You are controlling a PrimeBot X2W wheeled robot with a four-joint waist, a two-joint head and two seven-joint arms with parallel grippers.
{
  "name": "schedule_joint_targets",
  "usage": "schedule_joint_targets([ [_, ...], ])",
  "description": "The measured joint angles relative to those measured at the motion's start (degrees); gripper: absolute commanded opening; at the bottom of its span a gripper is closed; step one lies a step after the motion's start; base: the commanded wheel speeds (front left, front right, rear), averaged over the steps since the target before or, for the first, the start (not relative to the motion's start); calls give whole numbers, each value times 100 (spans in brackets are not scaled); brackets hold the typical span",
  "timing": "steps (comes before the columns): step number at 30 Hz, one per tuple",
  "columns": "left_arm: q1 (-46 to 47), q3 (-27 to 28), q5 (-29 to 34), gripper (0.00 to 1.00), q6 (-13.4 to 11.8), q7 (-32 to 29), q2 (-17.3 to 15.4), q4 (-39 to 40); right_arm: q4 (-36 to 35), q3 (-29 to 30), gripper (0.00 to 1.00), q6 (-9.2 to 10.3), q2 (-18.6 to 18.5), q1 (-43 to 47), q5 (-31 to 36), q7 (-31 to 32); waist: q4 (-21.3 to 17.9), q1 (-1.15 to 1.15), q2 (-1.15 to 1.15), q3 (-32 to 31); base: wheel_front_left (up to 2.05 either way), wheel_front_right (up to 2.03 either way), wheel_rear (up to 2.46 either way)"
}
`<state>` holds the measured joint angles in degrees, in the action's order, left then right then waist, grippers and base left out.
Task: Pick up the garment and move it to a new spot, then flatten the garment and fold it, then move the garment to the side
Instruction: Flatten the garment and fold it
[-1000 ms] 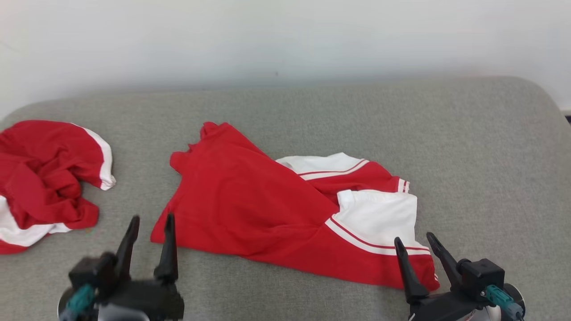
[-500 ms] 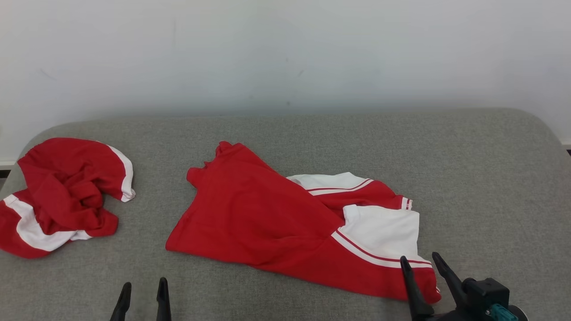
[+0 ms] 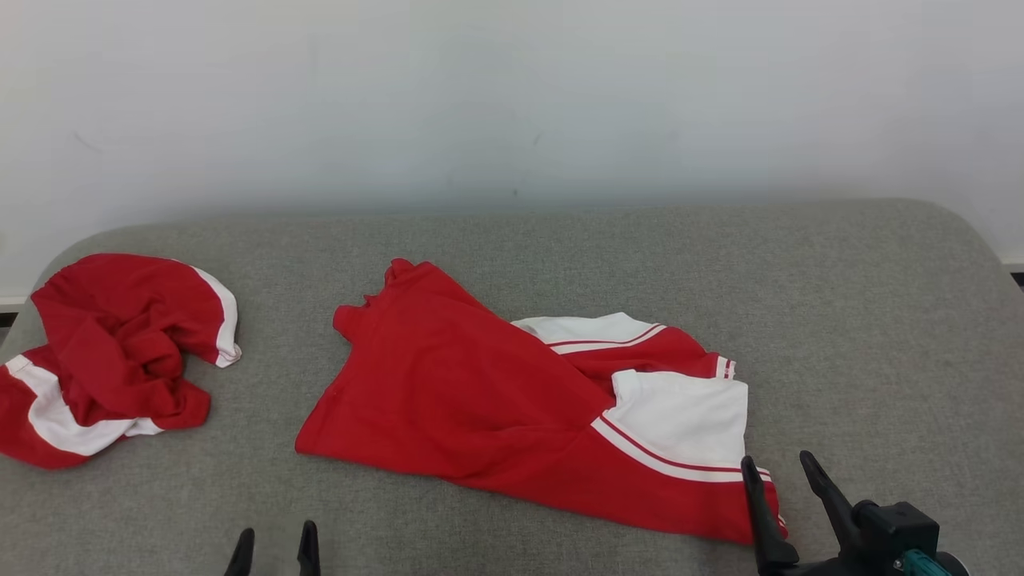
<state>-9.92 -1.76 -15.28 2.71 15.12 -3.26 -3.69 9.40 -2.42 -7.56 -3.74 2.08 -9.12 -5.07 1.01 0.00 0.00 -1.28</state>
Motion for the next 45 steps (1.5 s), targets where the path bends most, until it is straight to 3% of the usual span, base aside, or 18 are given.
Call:
schedule_joint_targets([
  [7, 633, -98, -182, 100, 80, -694, -81, -547, -43, -145, 100, 0, 22, -25, -1, 22, -44, 0, 0, 113, 0, 0, 0],
  [13, 1845, -92, -323, 100, 189, -1566, -442, -1477, -65, -363, 100, 0, 19, -232, -4, 52, -197, 1, 0, 319, 0, 0, 0],
  [23, 3102, -80, -318, 100, 182, -2227, -891, -2851, -45, -594, 100, 0, -16, -477, -46, 44, -696, 1, 1, 731, 0, 0, 0],
  [31, 3420, -90, -326, 100, 135, -2158, -950, -3372, 27, -599, 100, 0, -47, -546, -87, -8, -941, 1, 1, 989, 0, 0, 0],
  [45, 3637, -152, -464, 100, 136, -2242, -960, -3822, 89, -638, 100, 0, -44, -603, -87, -23, -888, 0, 1, 966, 0, 0, 0],
])
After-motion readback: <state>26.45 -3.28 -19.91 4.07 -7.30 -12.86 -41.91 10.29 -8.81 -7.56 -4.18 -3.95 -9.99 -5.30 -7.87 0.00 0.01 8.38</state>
